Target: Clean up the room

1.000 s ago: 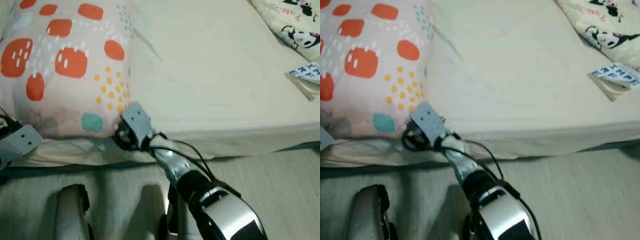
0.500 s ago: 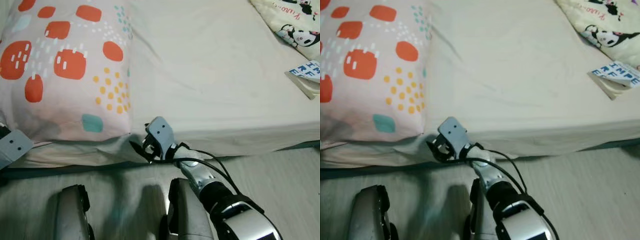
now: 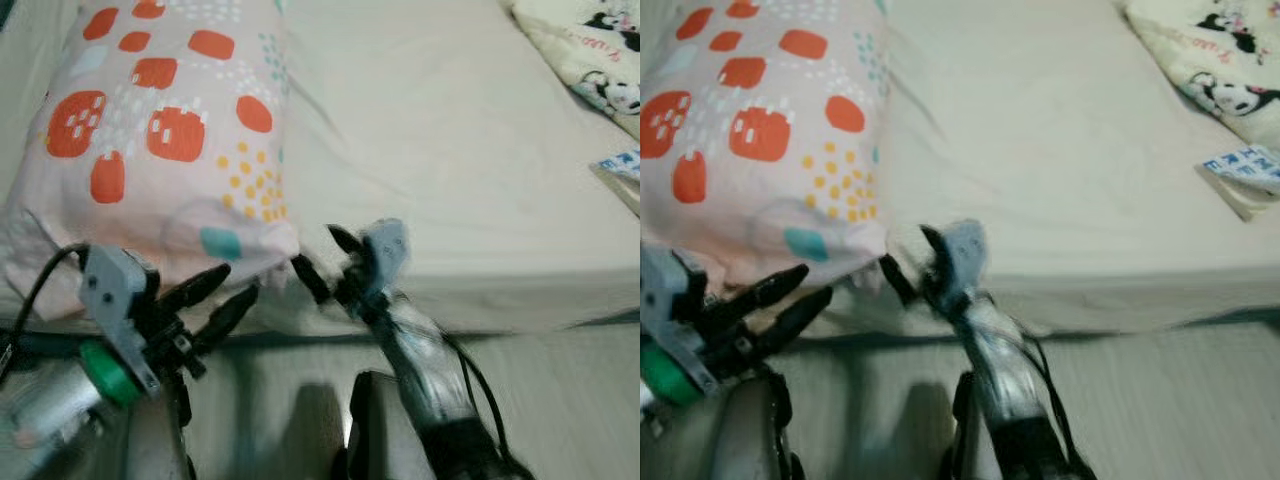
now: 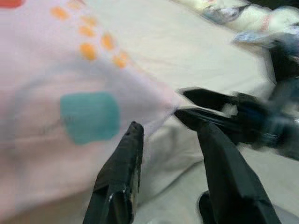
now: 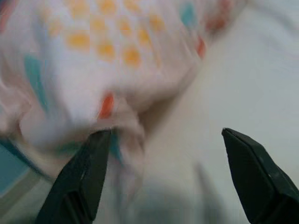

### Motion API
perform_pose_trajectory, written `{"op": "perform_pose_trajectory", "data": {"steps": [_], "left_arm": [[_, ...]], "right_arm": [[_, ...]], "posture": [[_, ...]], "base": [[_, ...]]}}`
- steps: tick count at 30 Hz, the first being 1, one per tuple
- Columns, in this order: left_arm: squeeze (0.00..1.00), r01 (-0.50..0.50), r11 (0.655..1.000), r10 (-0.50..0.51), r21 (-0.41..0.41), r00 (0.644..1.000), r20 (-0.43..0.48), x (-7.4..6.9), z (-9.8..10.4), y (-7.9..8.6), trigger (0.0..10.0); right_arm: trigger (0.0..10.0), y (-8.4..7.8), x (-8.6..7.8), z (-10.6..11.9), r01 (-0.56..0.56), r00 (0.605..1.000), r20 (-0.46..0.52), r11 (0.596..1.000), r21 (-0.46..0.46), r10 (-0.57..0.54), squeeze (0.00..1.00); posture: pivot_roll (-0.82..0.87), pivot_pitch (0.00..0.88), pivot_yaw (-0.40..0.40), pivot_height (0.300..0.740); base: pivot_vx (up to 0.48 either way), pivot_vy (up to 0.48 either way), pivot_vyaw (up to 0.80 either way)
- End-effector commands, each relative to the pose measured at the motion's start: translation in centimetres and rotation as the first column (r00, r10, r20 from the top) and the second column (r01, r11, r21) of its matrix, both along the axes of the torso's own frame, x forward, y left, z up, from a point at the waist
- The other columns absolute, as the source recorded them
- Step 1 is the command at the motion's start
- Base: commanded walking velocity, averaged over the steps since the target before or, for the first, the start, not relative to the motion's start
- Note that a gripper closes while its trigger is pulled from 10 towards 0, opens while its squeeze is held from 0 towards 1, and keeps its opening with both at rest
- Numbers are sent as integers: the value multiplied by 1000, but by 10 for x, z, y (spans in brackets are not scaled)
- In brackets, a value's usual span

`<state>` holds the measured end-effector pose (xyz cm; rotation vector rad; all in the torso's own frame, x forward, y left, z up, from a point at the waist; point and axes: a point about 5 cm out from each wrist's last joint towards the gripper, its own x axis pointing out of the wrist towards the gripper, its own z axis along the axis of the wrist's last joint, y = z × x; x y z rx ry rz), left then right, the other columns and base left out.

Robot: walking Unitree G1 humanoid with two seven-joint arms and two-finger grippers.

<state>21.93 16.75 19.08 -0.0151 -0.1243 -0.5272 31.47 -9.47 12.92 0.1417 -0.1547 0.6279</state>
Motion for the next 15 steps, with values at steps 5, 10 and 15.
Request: {"op": "perform_pose_trajectory", "data": {"steps": [5,10,15], "left_arm": [[0,-213,975,214,69,977,-12,10,-5,17,10000],[0,-398,910,390,116,917,87,36,8,34,10000],[0,-447,884,433,135,893,121,61,7,28,10000]], "right_arm": [[10000,-32,-21,-34,84,986,-137,995,-50,-90,0],[10000,-58,-37,-56,213,949,-214,972,-104,-231,0],[10000,-43,-18,-13,301,950,-94,953,30,-298,0]], "posture": [[146,115,-79,525],[115,78,-46,525],[97,50,-32,525]], "base": [[0,0,0],[0,0,0],[0,0,0]]}}
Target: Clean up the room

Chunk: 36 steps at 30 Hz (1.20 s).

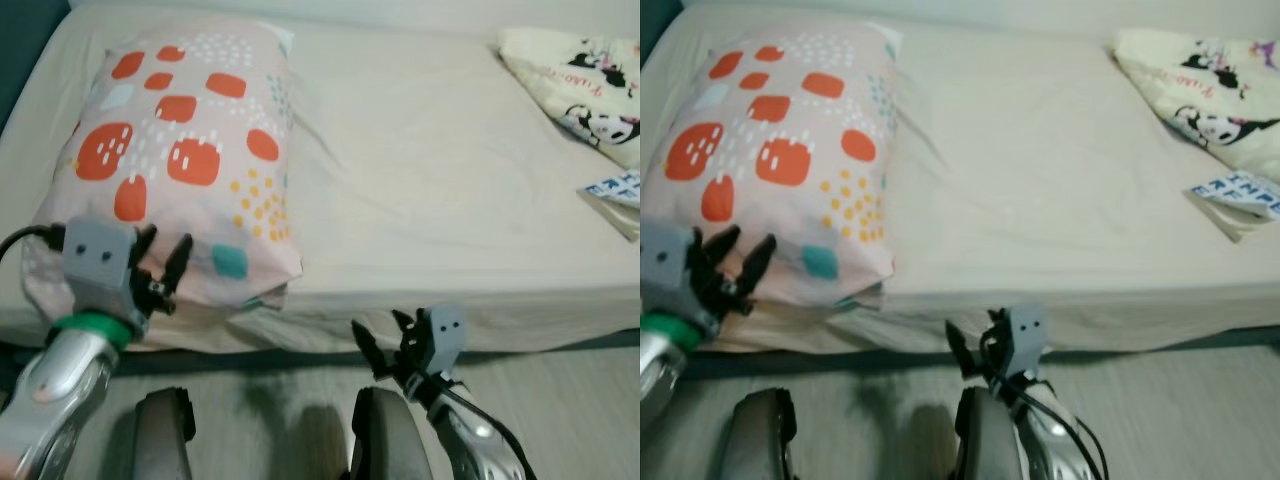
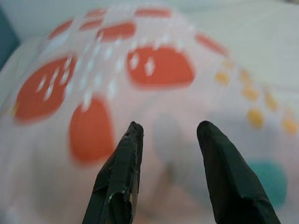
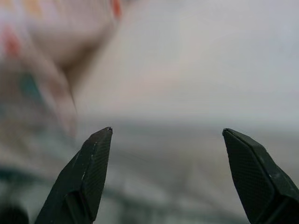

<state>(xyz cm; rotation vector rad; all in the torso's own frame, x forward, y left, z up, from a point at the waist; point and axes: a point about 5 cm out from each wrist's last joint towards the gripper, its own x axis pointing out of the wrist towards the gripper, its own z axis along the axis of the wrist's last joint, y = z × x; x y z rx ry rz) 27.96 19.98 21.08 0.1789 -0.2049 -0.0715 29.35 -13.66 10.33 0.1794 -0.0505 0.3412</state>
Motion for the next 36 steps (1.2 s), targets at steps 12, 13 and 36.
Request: {"op": "perform_pose_trajectory", "data": {"steps": [12,13,36], "left_arm": [[0,47,995,-47,-86,999,8,19,4,-27,10000],[0,47,995,-47,-86,999,8,19,4,-27,10000],[0,-1,997,-2,-77,999,-32,32,-2,-39,10000]], "right_arm": [[10000,-16,32,68,332,912,220,939,93,-345,0],[10000,-16,32,68,332,912,220,939,93,-345,0],[10000,-5,35,64,347,914,201,936,60,-352,0]], "posture": [[66,21,-26,557],[66,21,-26,557],[73,42,-34,644]], "base": [[0,0,0],[0,0,0],[0,0,0]]}}
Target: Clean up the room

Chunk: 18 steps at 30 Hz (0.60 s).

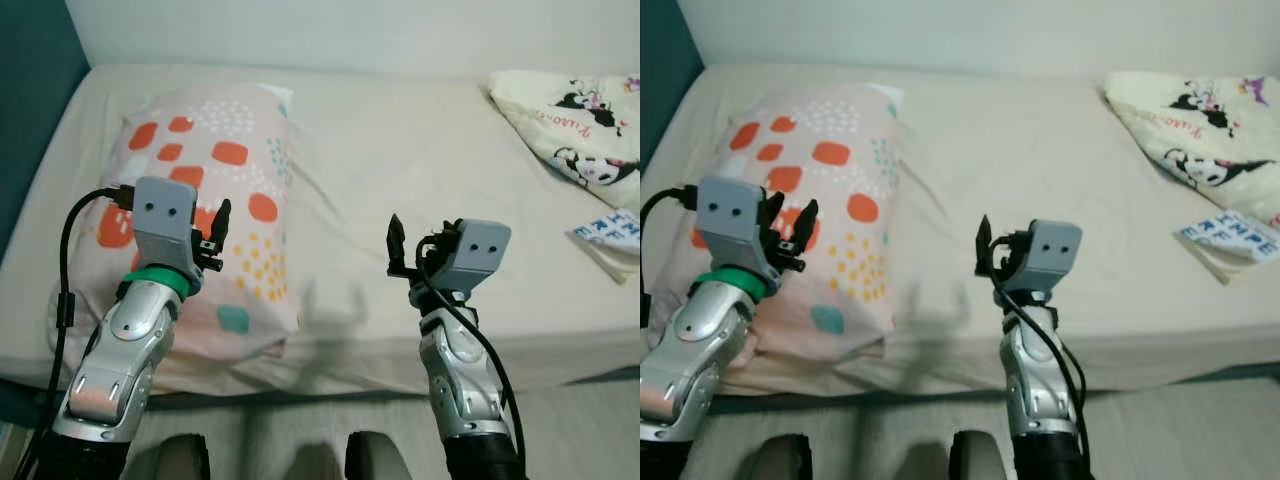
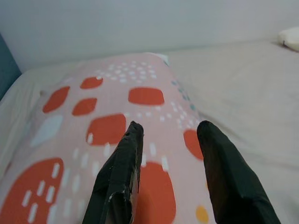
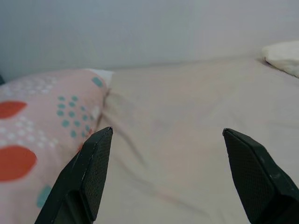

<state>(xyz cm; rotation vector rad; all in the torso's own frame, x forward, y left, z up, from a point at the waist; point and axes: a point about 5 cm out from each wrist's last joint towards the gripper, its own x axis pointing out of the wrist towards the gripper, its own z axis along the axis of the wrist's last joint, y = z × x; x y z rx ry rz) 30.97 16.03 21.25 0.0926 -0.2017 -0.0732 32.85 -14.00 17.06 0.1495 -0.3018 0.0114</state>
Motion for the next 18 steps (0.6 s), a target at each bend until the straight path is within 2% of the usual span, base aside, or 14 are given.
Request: {"op": "perform_pose_trajectory", "data": {"steps": [1,4,18], "left_arm": [[0,-8,1000,8,-8,999,-33,2,-4,0,10000],[0,-18,1000,17,-22,999,-43,3,-5,-1,10000],[0,-29,1000,29,13,998,-52,6,-6,-2,10000]], "right_arm": [[10000,-1,1,-2,12,1000,-9,1000,5,-12,0],[10000,-1,2,-1,14,1000,-7,1000,5,-14,0],[10000,1,4,-1,19,1000,-8,1000,9,-19,0]], "posture": [[71,42,-33,649],[71,42,-32,658],[76,41,-28,713]], "base": [[0,0,0],[0,0,0],[0,0,0]]}}
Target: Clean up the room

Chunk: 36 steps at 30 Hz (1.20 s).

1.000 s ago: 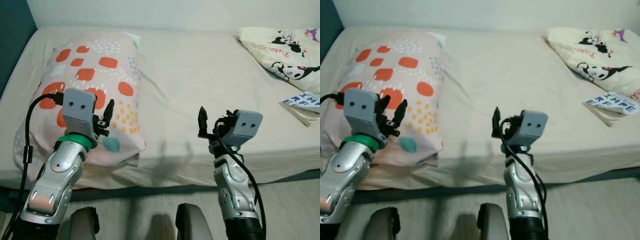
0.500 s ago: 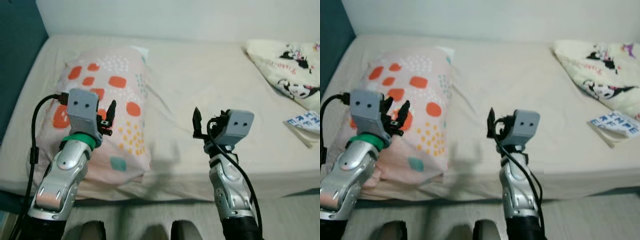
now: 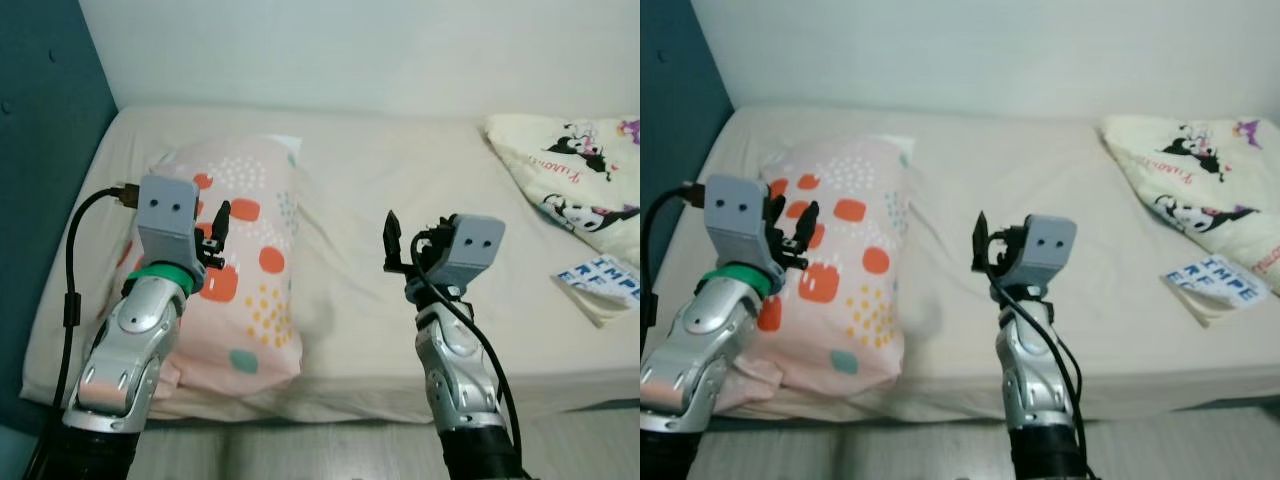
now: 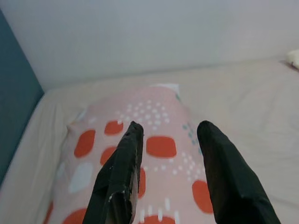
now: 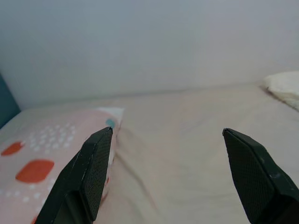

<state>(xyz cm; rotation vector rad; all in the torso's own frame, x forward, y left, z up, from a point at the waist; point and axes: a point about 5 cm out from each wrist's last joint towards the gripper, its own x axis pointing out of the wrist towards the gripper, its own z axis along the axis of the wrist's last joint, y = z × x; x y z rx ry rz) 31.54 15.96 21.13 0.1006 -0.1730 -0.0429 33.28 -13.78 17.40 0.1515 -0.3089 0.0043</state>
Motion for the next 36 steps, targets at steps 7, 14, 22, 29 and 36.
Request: {"op": "perform_pose_trajectory", "data": {"steps": [7,14,22,29,36], "left_arm": [[0,6,1000,-6,7,1000,-26,-2,-11,0,10000],[0,-23,1000,23,-5,998,-51,-5,-24,-1,10000],[0,-51,999,51,13,998,-25,-5,-24,0,10000],[24,-60,998,60,9,998,-23,-3,-24,0,10000],[35,-73,997,73,2,997,-27,-1,-26,2,10000]], "right_arm": [[10000,0,-1,-9,13,1000,-23,1000,6,-13,0],[10000,8,-1,-19,-15,998,-64,1000,-3,15,0],[10000,14,-3,-23,-39,997,-71,999,-6,38,0],[10000,14,-1,-24,-42,996,-73,999,-10,42,0],[10000,12,-2,-25,-39,996,-77,999,-16,38,0]], "posture": [[78,37,-23,740],[80,36,-27,740],[82,37,-31,740],[82,37,-31,740],[77,39,-30,740]], "base": [[0,0,0],[0,0,-121],[0,0,0],[0,-444,0],[0,-426,0]]}}
